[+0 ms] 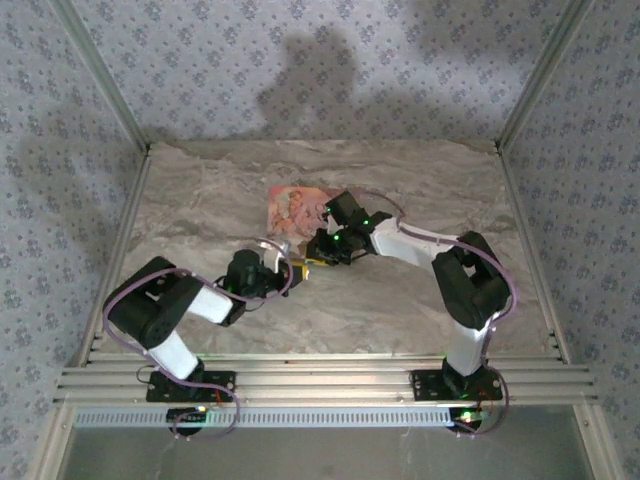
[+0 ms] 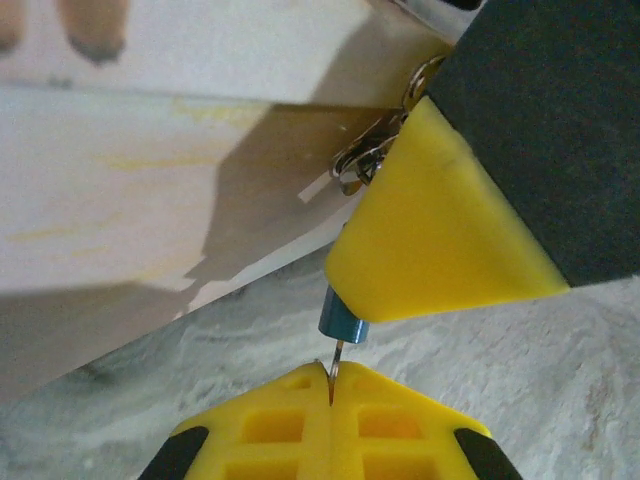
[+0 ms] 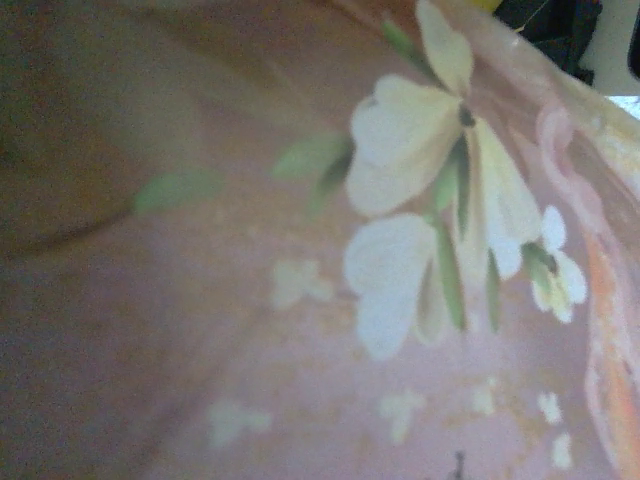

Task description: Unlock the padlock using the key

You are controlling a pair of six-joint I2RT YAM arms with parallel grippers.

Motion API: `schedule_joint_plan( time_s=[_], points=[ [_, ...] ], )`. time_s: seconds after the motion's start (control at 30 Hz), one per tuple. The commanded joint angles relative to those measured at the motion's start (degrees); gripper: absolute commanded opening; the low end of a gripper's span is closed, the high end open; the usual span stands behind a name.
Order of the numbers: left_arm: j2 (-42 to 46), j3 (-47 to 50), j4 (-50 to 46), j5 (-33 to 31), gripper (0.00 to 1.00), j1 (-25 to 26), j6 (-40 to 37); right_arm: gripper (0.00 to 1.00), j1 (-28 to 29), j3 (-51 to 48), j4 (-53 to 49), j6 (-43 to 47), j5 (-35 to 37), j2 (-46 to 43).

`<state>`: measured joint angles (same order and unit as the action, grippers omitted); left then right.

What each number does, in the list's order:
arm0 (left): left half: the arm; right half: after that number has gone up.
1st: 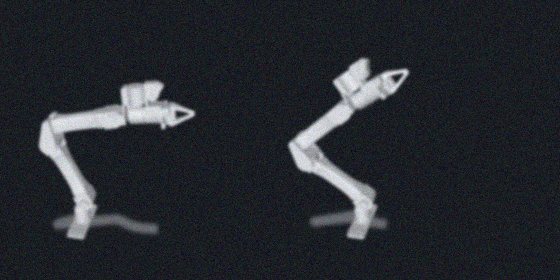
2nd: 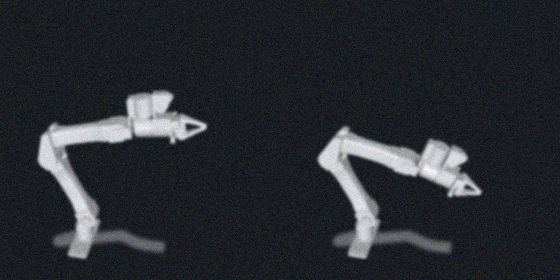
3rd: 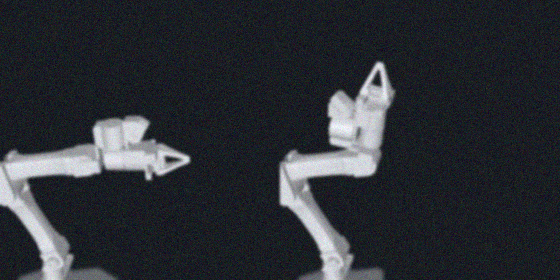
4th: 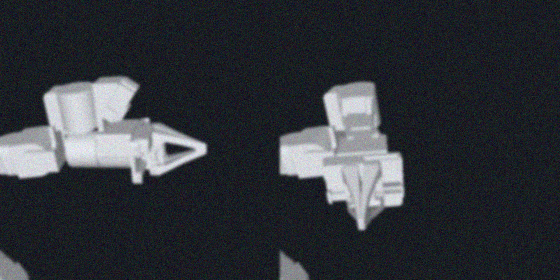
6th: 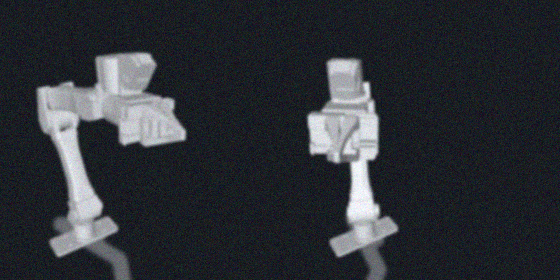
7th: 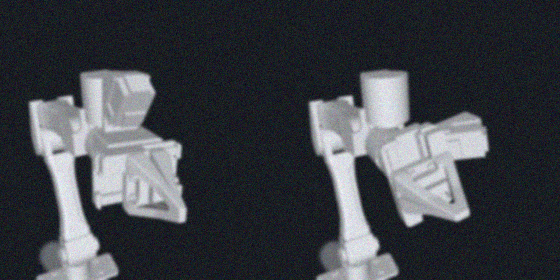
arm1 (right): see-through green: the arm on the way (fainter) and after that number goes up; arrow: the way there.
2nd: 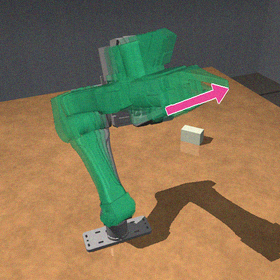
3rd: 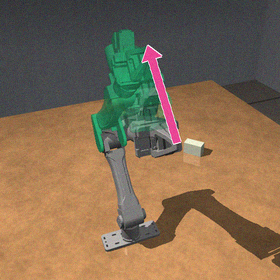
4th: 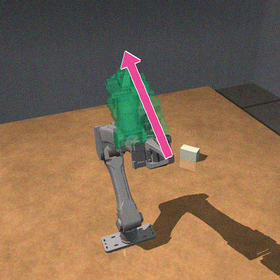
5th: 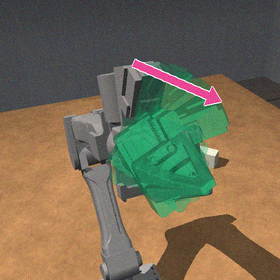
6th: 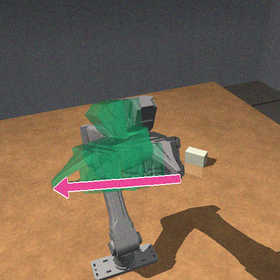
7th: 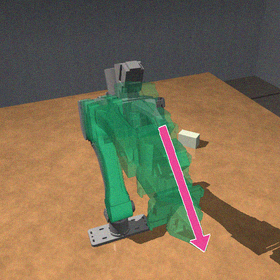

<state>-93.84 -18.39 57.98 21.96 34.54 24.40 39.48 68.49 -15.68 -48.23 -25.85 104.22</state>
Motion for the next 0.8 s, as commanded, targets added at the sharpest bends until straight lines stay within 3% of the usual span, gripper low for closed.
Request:
schedule_joint_plan(
  time_s=[0.0,0.23,0.5,0.77],
  points=[
    [2.20,0.63,-0.39,0.64,0.00,1.13,-4.18,0.19,1.67,-2.58,1.51,-5.03,-1.44,1.28],
    [0.61,2.39,0.09,-0.53,0.00,1.03,-4.89,0.43,4.43,-3.97,4.60,-7.28,0.91,2.30],
    [-1.68,4.14,2.11,-2.60,0.00,1.05,-3.33,0.57,6.12,-5.26,3.47,-7.84,6.03,-0.15],
    [-1.26,4.58,0.01,-3.42,0.00,1.43,-3.42,0.67,7.35,-8.25,3.20,-8.13,17.40,-6.64]
  ],
)
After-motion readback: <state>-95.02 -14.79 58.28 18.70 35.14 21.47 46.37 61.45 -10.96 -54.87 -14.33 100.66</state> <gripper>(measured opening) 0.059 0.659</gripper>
